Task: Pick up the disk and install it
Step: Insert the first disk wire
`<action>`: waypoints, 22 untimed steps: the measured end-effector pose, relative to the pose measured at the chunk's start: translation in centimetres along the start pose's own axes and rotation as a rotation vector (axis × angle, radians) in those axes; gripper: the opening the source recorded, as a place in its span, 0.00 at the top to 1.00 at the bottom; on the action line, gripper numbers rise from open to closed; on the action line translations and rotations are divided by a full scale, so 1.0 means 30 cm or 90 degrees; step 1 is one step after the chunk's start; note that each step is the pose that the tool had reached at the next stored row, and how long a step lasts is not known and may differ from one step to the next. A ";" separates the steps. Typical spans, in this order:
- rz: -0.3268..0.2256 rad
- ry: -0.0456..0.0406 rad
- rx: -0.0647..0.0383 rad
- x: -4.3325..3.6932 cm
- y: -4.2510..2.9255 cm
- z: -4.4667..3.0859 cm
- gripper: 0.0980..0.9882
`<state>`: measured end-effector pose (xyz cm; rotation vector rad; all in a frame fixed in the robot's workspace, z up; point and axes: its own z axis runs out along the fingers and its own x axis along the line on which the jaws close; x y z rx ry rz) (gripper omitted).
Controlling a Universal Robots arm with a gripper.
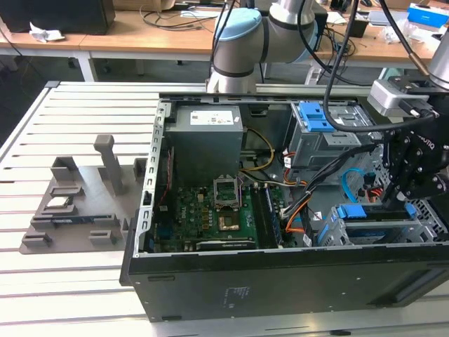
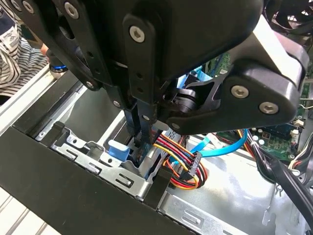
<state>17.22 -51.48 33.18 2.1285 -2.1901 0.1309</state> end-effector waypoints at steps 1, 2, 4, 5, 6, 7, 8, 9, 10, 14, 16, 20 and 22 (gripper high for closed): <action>0.000 -0.0021 0.000 -0.001 0.001 0.005 0.91; 0.000 -0.0010 0.000 0.000 0.000 0.003 0.91; 0.000 0.0000 0.000 0.004 0.000 -0.033 0.84; 0.000 -0.0001 0.000 0.005 0.000 -0.053 0.84; 0.000 -0.0002 0.000 0.005 0.000 -0.068 0.84; 0.000 0.0000 0.000 0.002 0.000 -0.091 0.84; 0.000 -0.0001 0.000 -0.001 0.000 -0.112 0.85; 0.000 0.0000 0.000 0.000 0.000 -0.140 0.93; 0.000 0.0000 0.000 0.001 0.000 -0.157 0.99; 0.000 -0.0003 0.000 0.007 0.000 -0.209 0.99; 0.000 -0.0004 0.000 0.007 0.000 -0.209 0.99; 0.000 -0.0002 0.000 0.007 0.000 -0.210 0.99; 0.000 -0.0002 0.000 0.007 0.000 -0.210 0.99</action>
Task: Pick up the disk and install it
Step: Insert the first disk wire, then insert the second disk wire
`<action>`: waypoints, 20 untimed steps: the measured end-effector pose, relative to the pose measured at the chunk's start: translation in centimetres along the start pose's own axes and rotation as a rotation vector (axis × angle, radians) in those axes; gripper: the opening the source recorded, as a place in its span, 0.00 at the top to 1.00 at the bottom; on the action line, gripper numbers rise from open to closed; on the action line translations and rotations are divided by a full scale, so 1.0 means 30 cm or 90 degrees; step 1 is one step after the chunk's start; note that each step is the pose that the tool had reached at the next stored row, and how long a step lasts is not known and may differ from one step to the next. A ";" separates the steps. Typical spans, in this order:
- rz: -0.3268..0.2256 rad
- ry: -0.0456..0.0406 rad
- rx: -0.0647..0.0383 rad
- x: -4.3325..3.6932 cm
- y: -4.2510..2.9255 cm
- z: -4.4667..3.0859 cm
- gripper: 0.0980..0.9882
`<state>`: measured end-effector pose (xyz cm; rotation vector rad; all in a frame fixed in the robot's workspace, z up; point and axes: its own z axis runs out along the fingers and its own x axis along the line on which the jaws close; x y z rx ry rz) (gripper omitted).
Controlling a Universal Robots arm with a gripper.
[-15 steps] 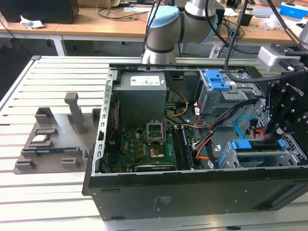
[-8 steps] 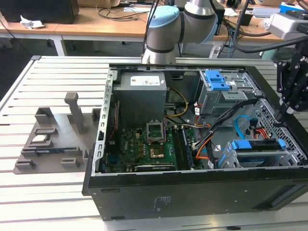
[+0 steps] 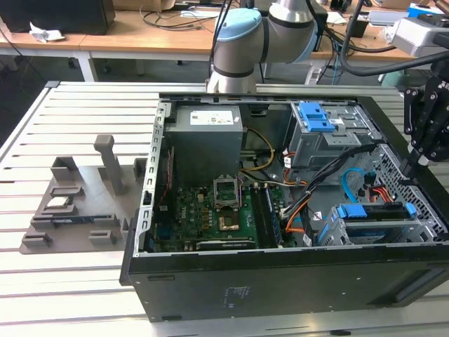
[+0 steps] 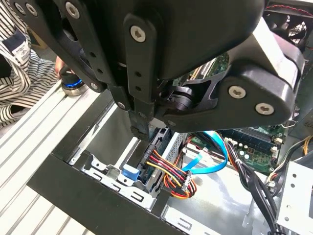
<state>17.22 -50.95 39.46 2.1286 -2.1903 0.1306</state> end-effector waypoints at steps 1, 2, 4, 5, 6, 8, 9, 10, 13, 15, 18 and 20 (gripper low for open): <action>0.000 0.0000 0.000 0.000 0.000 0.000 0.99; 0.000 0.0000 0.000 0.000 0.000 0.000 0.99; 0.000 0.0000 0.000 0.000 0.000 0.000 0.98; 0.000 0.0000 0.000 0.000 0.000 0.000 0.85; 0.000 0.0000 0.000 0.000 0.000 0.000 0.85; 0.000 0.0001 0.000 -0.001 0.000 -0.001 0.77; 0.000 0.0004 0.000 -0.003 0.000 -0.002 0.77; 0.000 0.0002 0.000 -0.006 0.001 -0.001 0.77; -0.001 -0.0001 0.000 -0.025 0.015 0.005 0.77; -0.002 0.0000 0.000 -0.036 0.041 0.013 0.77; -0.005 0.0000 0.001 -0.065 0.104 0.054 0.77; -0.009 -0.0001 0.001 -0.067 0.137 0.068 0.77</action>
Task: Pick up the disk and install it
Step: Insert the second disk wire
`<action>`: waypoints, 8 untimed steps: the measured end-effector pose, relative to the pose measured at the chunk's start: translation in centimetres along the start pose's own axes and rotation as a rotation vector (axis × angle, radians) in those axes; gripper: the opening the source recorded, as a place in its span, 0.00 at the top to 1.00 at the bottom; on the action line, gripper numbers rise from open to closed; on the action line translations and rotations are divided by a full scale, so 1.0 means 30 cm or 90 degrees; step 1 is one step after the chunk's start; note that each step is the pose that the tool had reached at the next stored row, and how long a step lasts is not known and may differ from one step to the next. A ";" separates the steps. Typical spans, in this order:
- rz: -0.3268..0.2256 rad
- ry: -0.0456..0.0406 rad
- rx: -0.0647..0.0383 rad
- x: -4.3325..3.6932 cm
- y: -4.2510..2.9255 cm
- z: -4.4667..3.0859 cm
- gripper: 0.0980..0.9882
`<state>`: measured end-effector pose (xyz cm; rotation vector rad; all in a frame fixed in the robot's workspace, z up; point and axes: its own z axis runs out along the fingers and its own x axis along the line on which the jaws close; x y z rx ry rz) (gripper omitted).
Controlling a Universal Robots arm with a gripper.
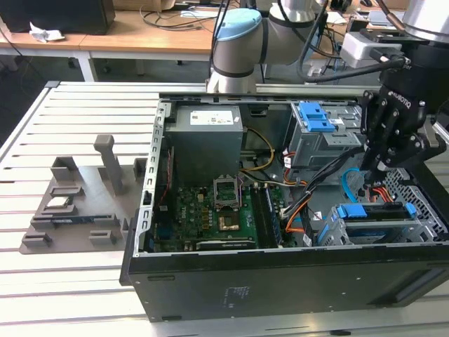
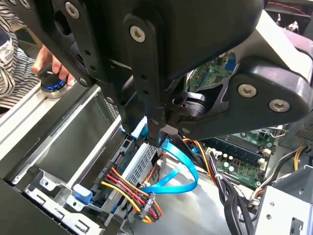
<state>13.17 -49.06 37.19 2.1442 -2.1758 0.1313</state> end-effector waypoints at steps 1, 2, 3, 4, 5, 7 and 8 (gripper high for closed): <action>-0.001 0.0001 0.000 0.000 0.000 0.002 0.77; -0.002 0.0002 0.000 0.000 0.000 0.002 0.77; -0.002 0.0002 0.000 0.000 0.000 0.002 0.77; -0.002 0.0001 0.000 0.000 0.000 0.002 0.77; -0.003 0.0001 0.000 0.000 0.000 0.002 0.79; -0.004 0.0001 0.000 0.000 0.000 0.002 0.93; -0.004 0.0001 0.000 0.000 0.000 0.002 0.93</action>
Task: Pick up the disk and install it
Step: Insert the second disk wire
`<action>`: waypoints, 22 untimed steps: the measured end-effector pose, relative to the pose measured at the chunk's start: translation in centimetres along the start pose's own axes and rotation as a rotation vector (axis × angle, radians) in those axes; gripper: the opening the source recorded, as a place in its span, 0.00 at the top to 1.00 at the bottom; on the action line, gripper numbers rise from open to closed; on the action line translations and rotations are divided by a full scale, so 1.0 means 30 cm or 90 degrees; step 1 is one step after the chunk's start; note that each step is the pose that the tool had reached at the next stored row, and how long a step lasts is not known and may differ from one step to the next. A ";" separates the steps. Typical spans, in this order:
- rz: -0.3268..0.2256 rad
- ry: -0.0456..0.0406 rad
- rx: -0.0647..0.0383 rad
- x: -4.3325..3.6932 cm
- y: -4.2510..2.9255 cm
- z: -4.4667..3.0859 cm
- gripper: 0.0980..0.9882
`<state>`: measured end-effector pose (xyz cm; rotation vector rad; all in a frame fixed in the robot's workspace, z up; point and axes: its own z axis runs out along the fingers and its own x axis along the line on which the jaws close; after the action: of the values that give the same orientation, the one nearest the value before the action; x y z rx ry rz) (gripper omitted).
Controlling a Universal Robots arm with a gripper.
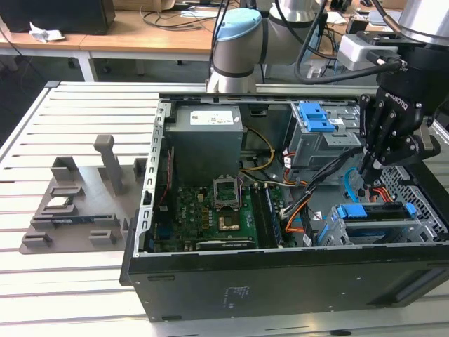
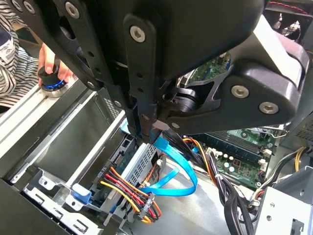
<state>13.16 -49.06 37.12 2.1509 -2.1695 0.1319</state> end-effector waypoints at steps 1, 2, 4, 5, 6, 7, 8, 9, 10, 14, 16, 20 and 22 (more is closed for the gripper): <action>0.000 0.0000 0.000 0.000 0.000 0.000 0.93; 0.000 0.0000 0.000 0.000 0.000 0.000 0.93; -0.001 0.0000 0.000 0.000 0.000 0.000 0.93; -0.001 -0.0001 0.000 0.000 0.000 0.000 0.93; -0.001 0.0001 0.000 0.004 0.000 0.001 0.93; -0.001 0.0008 0.000 0.012 0.000 0.002 0.93; -0.001 0.0021 0.000 0.021 0.000 0.003 0.93; -0.001 0.0028 0.000 0.029 0.000 0.006 0.93; -0.001 0.0028 0.000 0.038 -0.003 0.024 0.93; -0.001 0.0036 0.000 0.046 -0.023 0.056 0.93; -0.001 0.0036 0.000 0.058 -0.033 0.070 0.93; -0.001 0.0041 0.000 0.075 -0.055 0.090 0.93; -0.001 0.0048 0.000 0.074 -0.058 0.093 0.93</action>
<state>14.87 -51.62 34.63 2.1486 -2.1638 0.1400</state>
